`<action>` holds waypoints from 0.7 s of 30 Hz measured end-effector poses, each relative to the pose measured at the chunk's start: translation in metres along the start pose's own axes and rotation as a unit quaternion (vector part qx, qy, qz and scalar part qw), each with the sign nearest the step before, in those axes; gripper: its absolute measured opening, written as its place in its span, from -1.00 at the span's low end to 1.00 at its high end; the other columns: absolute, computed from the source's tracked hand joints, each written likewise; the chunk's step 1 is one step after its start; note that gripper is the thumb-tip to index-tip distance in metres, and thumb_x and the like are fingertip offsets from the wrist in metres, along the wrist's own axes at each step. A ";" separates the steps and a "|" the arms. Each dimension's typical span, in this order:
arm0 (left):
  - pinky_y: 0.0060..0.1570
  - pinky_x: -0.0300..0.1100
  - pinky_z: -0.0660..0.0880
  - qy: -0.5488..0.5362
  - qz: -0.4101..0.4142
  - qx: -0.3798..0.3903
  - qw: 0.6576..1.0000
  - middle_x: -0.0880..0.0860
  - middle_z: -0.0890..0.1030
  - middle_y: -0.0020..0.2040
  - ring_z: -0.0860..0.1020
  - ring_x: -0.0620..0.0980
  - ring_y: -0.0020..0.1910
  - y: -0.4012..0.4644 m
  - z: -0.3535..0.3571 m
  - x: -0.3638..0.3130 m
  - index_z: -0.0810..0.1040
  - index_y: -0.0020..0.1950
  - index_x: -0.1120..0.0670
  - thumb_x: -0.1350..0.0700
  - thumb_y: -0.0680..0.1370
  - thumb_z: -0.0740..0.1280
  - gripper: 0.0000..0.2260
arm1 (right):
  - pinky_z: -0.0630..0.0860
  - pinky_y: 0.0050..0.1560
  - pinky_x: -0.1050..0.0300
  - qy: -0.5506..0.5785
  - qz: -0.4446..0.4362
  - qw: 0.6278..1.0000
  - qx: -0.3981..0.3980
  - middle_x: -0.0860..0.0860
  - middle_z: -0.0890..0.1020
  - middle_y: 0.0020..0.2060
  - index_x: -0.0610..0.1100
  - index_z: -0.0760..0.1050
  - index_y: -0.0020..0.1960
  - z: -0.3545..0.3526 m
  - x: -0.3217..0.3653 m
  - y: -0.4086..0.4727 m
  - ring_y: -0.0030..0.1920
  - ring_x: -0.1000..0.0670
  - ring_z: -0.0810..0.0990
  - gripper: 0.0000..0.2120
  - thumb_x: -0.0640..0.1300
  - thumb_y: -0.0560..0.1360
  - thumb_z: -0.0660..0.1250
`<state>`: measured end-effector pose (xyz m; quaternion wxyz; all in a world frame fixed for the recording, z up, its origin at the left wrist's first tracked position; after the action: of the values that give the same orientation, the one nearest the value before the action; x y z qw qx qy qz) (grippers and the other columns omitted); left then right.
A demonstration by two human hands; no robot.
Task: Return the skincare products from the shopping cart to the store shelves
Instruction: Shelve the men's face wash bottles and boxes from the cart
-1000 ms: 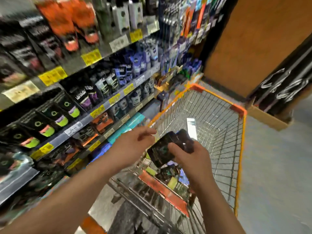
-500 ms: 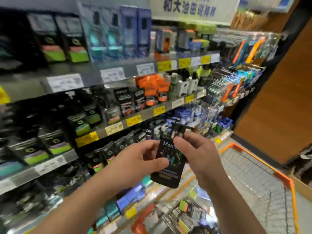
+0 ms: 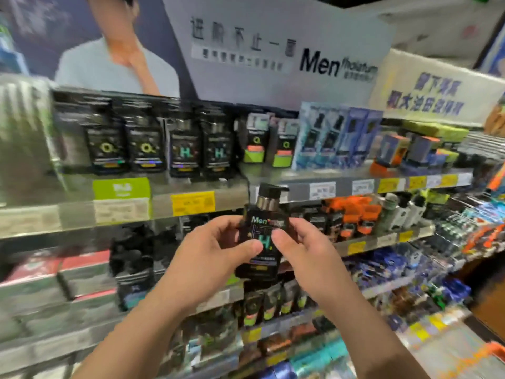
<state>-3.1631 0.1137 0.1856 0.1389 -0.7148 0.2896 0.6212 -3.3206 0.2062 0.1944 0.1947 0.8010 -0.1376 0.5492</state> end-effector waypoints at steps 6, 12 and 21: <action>-0.01 -0.13 0.54 0.066 0.035 -0.102 0.992 -0.24 0.72 -0.11 0.66 -0.26 -0.12 0.006 -0.068 -0.014 0.65 0.12 -0.21 -0.05 0.48 0.54 -0.76 | 0.60 0.07 0.05 -0.056 -0.042 0.997 0.038 0.22 0.69 0.04 0.28 0.52 0.17 0.059 0.032 0.025 0.03 0.17 0.67 -0.76 0.09 0.54 0.43; -0.02 -0.19 0.57 0.083 0.078 -0.169 0.979 -0.33 0.69 -0.12 0.65 -0.34 -0.12 0.016 -0.104 -0.033 0.63 -0.03 -0.28 -0.04 0.43 0.58 -0.78 | 0.66 0.01 0.09 -0.108 -0.091 0.990 -0.017 0.16 0.62 0.09 0.18 0.48 0.12 0.105 0.063 0.046 0.04 0.17 0.65 -0.52 0.16 0.30 0.60; 0.09 -0.39 0.52 0.113 0.087 -0.173 0.975 -0.26 0.71 -0.03 0.62 -0.37 -0.03 0.031 -0.130 -0.052 0.62 0.30 -0.21 0.02 0.56 0.43 -0.68 | 0.61 -0.03 0.08 -0.133 -0.116 0.976 -0.128 0.13 0.60 0.03 0.10 0.40 0.13 0.114 0.099 0.079 0.04 0.08 0.60 -0.45 0.07 0.29 0.63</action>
<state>-3.0792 0.0288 0.2661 -0.0750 -0.7657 0.2531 0.5865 -3.2250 0.0826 0.2632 0.3382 0.8459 -0.1377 0.3887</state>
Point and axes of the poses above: each hand's wrist, its own y-axis towards the middle knuckle, its own z-axis out of the palm, x = y × z, the point moved 4 cm from there along y, towards the middle knuckle
